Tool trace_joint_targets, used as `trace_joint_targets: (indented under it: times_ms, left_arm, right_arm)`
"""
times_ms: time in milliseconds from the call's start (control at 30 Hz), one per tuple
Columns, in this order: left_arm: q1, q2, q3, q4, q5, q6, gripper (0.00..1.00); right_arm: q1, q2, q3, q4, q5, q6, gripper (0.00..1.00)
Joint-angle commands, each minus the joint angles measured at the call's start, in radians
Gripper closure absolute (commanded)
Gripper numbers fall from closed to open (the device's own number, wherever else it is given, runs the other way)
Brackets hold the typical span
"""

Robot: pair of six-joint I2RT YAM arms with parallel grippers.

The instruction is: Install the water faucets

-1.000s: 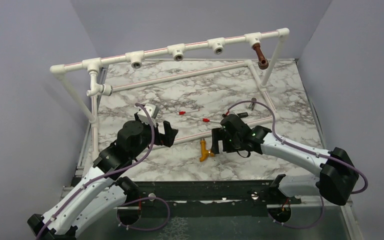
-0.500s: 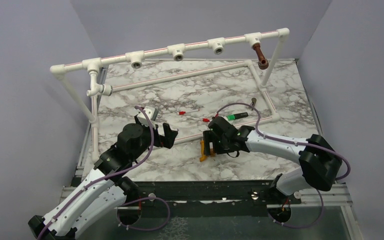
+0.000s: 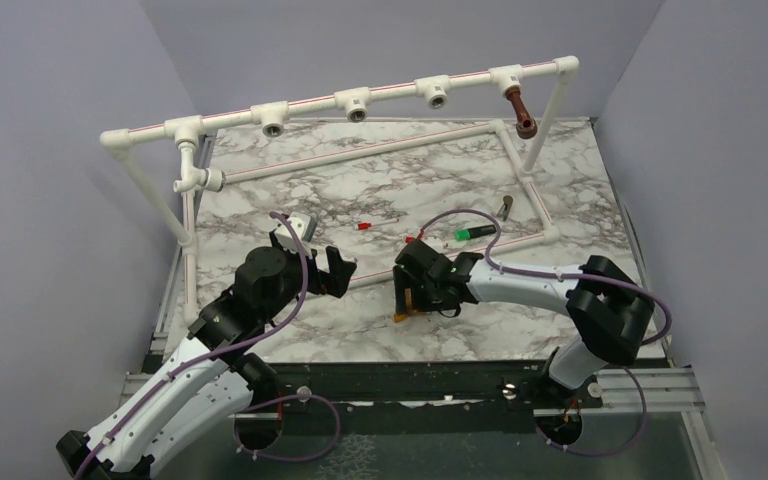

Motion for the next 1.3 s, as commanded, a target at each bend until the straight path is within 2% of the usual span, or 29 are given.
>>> trace_joint_targets:
  times_ms: [0,600,1067,1267]
  left_arm:
    - [-0.004,-0.009,-0.003,0.029,0.024,0.004,0.01]
    - [-0.003,-0.037,-0.006,0.029,0.055,0.001,0.01]
    - [-0.004,-0.061,-0.008,0.022,0.032,-0.005,0.01]
    - [-0.004,-0.062,-0.005,0.014,0.015,-0.006,0.01]
  right_arm:
    - [0.020,0.034,0.049,-0.070,0.102,0.080,0.14]
    - [0.087,0.157,0.190,-0.265,0.263,0.308,0.14]
    - [0.112,0.234,0.252,-0.348,0.323,0.366,0.18]
    - [0.118,0.258,0.269,-0.352,0.333,0.356,0.28]
